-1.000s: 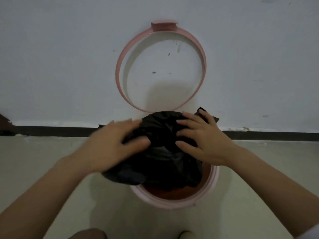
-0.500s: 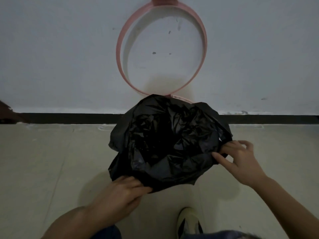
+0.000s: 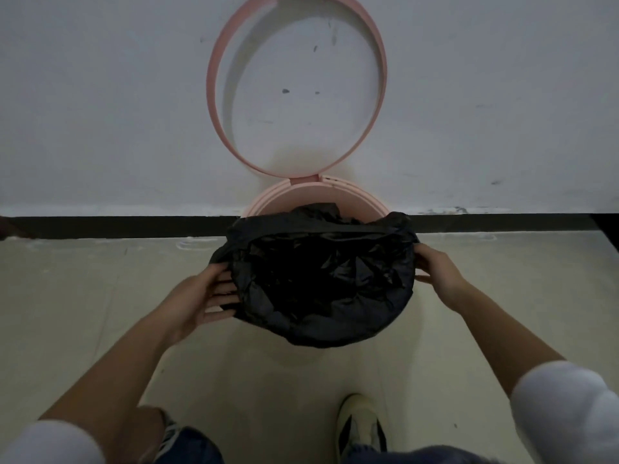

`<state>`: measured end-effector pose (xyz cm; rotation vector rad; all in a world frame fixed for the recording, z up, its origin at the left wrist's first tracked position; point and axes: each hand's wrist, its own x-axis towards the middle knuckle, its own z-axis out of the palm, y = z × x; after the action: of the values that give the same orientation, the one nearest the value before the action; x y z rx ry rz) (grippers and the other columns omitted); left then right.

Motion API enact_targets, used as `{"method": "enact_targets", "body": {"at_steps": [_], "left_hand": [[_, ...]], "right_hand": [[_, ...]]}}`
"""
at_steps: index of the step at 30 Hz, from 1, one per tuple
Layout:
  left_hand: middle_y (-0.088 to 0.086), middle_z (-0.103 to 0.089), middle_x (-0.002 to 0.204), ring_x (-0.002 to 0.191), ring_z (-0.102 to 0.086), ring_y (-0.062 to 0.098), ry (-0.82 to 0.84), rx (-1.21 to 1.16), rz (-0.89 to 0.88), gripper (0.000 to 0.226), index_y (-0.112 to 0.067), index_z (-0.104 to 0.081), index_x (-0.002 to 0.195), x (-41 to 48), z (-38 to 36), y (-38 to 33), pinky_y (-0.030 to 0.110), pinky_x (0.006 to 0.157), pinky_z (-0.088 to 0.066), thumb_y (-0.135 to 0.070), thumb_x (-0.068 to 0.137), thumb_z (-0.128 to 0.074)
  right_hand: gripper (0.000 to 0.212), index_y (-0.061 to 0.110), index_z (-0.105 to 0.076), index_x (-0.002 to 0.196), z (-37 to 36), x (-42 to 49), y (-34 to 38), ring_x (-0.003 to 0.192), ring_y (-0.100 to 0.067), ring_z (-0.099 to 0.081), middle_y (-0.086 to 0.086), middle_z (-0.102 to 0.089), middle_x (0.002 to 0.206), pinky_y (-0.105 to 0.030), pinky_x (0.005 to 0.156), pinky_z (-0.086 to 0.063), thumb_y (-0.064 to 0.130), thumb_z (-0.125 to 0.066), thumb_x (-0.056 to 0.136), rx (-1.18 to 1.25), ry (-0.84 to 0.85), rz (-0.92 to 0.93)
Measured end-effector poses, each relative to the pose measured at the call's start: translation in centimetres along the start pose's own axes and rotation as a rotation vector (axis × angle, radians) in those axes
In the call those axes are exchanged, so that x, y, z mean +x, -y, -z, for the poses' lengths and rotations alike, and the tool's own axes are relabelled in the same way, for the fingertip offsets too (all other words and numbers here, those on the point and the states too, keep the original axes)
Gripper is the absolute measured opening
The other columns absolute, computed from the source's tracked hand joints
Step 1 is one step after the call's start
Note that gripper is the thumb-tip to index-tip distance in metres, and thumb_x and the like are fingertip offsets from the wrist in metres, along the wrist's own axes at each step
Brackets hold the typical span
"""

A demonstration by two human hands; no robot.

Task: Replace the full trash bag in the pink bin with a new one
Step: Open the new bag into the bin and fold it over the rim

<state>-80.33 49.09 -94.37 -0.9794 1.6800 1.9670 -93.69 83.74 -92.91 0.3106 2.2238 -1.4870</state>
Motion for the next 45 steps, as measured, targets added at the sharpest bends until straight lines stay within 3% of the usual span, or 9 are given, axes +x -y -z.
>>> {"method": "enact_targets", "body": {"at_steps": [7,12,16,19,22,30,34,38,45], "left_hand": [[0.013,-0.067,0.087,0.069,-0.064,0.028,-0.251,0.184,-0.181,0.02,-0.01,-0.061,0.085,-0.2,-1.2,-5.8,0.037,0.068,-0.056,-0.028,0.091,-0.052],[-0.001,-0.066,0.079,0.075,-0.063,0.024,-0.542,0.523,-0.555,0.028,-0.024,-0.051,0.104,-1.3,-3.2,-7.2,0.036,0.074,-0.051,-0.018,0.078,-0.06],[-0.002,-0.064,0.075,0.073,-0.06,0.016,-0.594,0.729,-0.822,0.036,-0.025,-0.061,0.11,-1.3,-5.7,-6.9,0.021,0.062,-0.039,-0.015,0.076,-0.067],[0.004,-0.069,0.113,0.107,-0.062,0.02,-0.459,0.928,-0.945,0.037,-0.022,-0.063,0.118,0.7,-6.3,-6.1,0.016,0.093,-0.04,-0.02,0.081,-0.064],[0.007,-0.039,0.15,0.139,-0.034,0.032,-0.373,1.123,-0.83,0.056,-0.029,-0.047,0.137,2.8,-6.5,-6.2,0.043,0.115,-0.027,-0.049,0.085,-0.044],[-0.016,-0.055,0.135,0.125,-0.049,0.003,-0.06,0.582,-0.517,0.038,-0.044,-0.058,0.123,6.5,-5.7,-10.8,0.027,0.109,-0.031,-0.055,0.088,-0.047],[0.004,-0.068,0.118,0.093,-0.068,0.003,0.198,0.122,-0.396,0.037,-0.025,-0.07,0.112,8.2,-3.3,-8.6,0.014,0.093,-0.044,-0.047,0.086,-0.054],[0.002,-0.07,0.117,0.101,-0.067,0.018,0.074,0.019,-0.197,0.035,-0.024,-0.07,0.109,5.5,-3.6,-6.7,0.027,0.09,-0.048,-0.045,0.09,-0.051],[-0.002,-0.064,0.11,0.098,-0.063,0.011,-0.354,0.006,-0.431,0.036,-0.022,-0.053,0.127,1.6,-6.2,-3.7,0.025,0.078,-0.046,-0.028,0.091,-0.055]], "right_hand": [[0.011,0.012,-0.064,0.074,1.2,0.3,4.9,0.078,-0.027,-0.064,-0.01,-0.069,0.076,-0.036,0.072,-0.047,0.023,-0.066,0.077,-0.285,-0.36,0.3],[0.045,0.027,-0.053,0.122,-1.7,-1.0,7.0,0.08,-0.024,-0.064,-0.004,-0.069,0.079,-0.036,0.072,-0.051,0.026,-0.066,0.079,-0.8,-0.11,0.538],[0.022,0.016,-0.068,0.106,-3.6,1.0,7.7,0.093,-0.032,-0.065,-0.011,-0.073,0.095,-0.036,0.08,-0.05,0.018,-0.057,0.086,-0.704,-0.264,0.623],[0.036,0.014,-0.056,0.125,-4.7,2.6,7.9,0.116,-0.026,-0.056,-0.008,-0.064,0.124,-0.031,0.099,-0.041,0.017,-0.054,0.09,-0.637,-0.204,0.682],[0.049,0.019,-0.038,0.137,-5.3,4.0,7.8,0.123,-0.023,-0.05,-0.005,-0.054,0.134,-0.032,0.101,-0.039,0.031,-0.052,0.091,-0.677,-0.044,0.649],[0.053,0.022,-0.065,0.117,-4.4,8.5,10.2,0.106,-0.016,-0.06,0.0,-0.064,0.123,-0.028,0.094,-0.041,0.06,-0.047,0.085,-0.21,0.303,0.124],[0.056,0.015,-0.069,0.111,-2.9,10.0,7.1,0.108,-0.025,-0.065,-0.008,-0.071,0.113,-0.036,0.099,-0.045,0.059,-0.053,0.081,0.161,0.374,-0.152],[0.04,0.011,-0.072,0.102,-1.5,8.0,3.4,0.086,-0.025,-0.068,-0.011,-0.073,0.095,-0.033,0.077,-0.05,0.043,-0.054,0.087,0.377,0.249,-0.15],[0.046,0.004,-0.067,0.087,-0.4,-0.4,-0.7,0.075,-0.025,-0.062,-0.014,-0.068,0.085,-0.038,0.066,-0.048,0.047,-0.05,0.091,0.118,-0.077,0.134]]}}
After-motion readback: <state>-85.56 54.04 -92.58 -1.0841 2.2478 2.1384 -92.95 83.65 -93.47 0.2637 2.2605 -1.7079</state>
